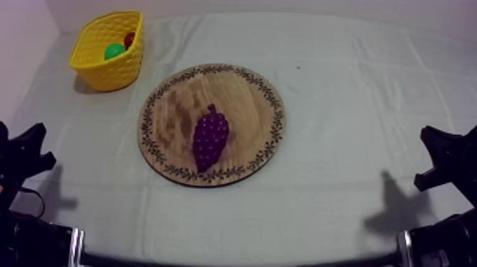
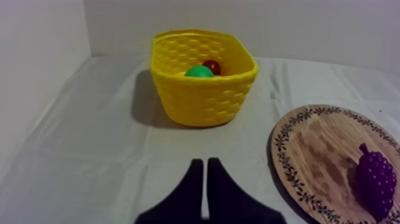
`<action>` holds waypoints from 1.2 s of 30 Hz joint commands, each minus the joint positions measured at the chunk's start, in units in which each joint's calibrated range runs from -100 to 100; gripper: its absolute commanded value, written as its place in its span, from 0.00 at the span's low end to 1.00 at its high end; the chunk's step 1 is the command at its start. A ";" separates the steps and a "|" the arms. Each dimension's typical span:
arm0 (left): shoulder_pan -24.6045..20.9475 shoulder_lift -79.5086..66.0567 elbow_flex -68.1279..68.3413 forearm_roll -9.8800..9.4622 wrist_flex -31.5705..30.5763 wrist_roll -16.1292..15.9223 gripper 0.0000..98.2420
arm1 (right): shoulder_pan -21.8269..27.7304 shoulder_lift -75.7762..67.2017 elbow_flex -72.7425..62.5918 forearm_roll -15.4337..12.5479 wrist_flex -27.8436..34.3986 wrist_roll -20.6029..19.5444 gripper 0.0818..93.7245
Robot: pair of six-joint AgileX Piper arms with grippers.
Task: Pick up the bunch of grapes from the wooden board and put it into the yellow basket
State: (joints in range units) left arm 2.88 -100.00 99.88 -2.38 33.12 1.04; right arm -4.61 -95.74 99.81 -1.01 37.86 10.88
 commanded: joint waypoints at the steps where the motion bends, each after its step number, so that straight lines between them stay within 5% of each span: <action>1: -0.17 0.00 -0.11 -0.19 0.03 -0.77 0.00 | 0.02 -0.01 -0.03 0.01 -0.04 0.03 0.00; 28: 0.27 4.55 -6.85 0.09 2.40 -3.13 0.00 | 0.02 -0.01 -0.03 0.01 -0.04 0.06 0.00; 36: 2.01 18.10 -28.92 -1.32 13.83 -1.37 0.00 | 0.02 -0.01 -0.03 0.01 -0.04 0.04 0.00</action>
State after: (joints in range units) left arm 4.38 -85.98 79.83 -3.57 43.41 -0.52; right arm -4.61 -95.74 99.81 -1.01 37.86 10.94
